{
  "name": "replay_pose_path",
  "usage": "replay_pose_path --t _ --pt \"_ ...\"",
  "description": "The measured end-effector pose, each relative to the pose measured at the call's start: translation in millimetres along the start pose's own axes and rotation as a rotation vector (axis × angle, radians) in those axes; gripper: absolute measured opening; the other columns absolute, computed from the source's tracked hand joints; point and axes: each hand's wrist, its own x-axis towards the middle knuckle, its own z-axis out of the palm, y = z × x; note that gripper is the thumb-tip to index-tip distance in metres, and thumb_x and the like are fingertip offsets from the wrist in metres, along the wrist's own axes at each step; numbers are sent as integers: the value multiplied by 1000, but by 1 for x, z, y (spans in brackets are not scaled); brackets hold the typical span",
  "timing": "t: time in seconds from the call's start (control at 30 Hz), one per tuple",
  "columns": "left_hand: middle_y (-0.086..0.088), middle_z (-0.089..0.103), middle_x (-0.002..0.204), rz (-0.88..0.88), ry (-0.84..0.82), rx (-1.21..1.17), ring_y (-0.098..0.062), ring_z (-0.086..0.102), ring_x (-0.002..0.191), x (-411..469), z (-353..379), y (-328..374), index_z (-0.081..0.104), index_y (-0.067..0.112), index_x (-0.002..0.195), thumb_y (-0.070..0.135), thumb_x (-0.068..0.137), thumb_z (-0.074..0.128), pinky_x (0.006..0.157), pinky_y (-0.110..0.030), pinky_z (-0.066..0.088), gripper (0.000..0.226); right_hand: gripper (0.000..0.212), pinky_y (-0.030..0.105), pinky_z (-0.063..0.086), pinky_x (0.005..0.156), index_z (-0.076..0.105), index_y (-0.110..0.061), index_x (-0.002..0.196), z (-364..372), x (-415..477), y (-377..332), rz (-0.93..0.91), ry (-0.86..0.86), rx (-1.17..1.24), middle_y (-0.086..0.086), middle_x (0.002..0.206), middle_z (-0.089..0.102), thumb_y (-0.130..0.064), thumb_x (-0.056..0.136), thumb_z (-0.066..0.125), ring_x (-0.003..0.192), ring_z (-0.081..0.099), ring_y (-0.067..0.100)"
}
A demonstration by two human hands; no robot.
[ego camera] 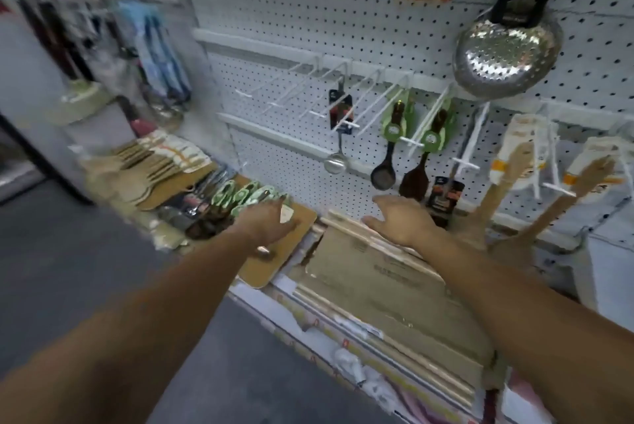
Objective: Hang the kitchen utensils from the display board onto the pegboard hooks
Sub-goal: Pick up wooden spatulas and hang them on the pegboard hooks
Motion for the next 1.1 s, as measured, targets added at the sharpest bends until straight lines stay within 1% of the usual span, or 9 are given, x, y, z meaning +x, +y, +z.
replay_pose_path --t 0.1,0.23,0.33,0.43,0.53,0.63,0.8,0.93,1.1 --pt "-10 65 120 -135 -4 9 -29 62 108 -30 -3 -67 52 18 128 73 87 40 85 -36 50 70 72 40 37 110 38 -19 150 -1 29 -64 -127 -1 -20 7 153 45 -66 96 37 136 46 28" --pt "-12 60 132 -282 -5 -56 -32 58 118 -71 0 -154 46 20 138 65 91 43 89 -36 48 65 69 42 36 111 41 -19 147 8 71 -163 -257 -36 -34 9 148 49 -65 95 39 133 48 30" --pt "-9 59 133 -382 5 -83 -31 57 118 -96 4 -226 49 20 134 69 90 39 94 -40 50 67 67 41 43 104 46 -21 141 19 102 -241 -374 -24 -64 10 140 56 -67 93 41 125 55 31" --pt "-8 59 132 -462 -12 -87 -31 57 116 -111 9 -301 51 17 131 77 85 33 95 -43 49 78 57 42 49 97 52 -18 135 31 129 -322 -475 -26 -68 10 131 61 -59 95 45 118 58 31" --pt "-7 55 138 -482 -22 -93 -29 54 123 -115 13 -374 48 18 136 77 86 32 99 -42 47 79 47 40 53 86 55 -21 123 47 157 -398 -532 -62 -70 6 116 65 -57 95 46 106 62 28" --pt "-8 53 140 -501 -35 -108 -28 52 125 -116 16 -441 46 18 139 73 88 33 102 -42 45 76 42 42 54 86 57 -21 116 59 184 -467 -550 -105 -52 5 112 66 -57 94 48 101 63 27" --pt "-10 54 138 -509 -60 -94 -30 54 122 -105 23 -538 48 15 136 69 91 35 101 -43 46 72 52 43 53 90 53 -17 127 66 232 -550 -524 -117 -67 9 120 65 -58 97 41 107 62 27" --pt "-8 48 146 -500 -90 -132 -28 49 129 -76 25 -586 42 17 143 70 91 35 103 -42 42 75 62 46 49 98 48 -14 137 77 272 -598 -473 -155 23 13 131 61 -61 97 40 119 59 31" --pt "-7 45 148 -454 -110 -119 -27 47 132 -15 20 -639 37 18 146 69 91 37 105 -44 43 75 68 46 48 101 43 -13 144 98 338 -640 -438 -213 57 15 139 55 -62 98 37 125 55 32"
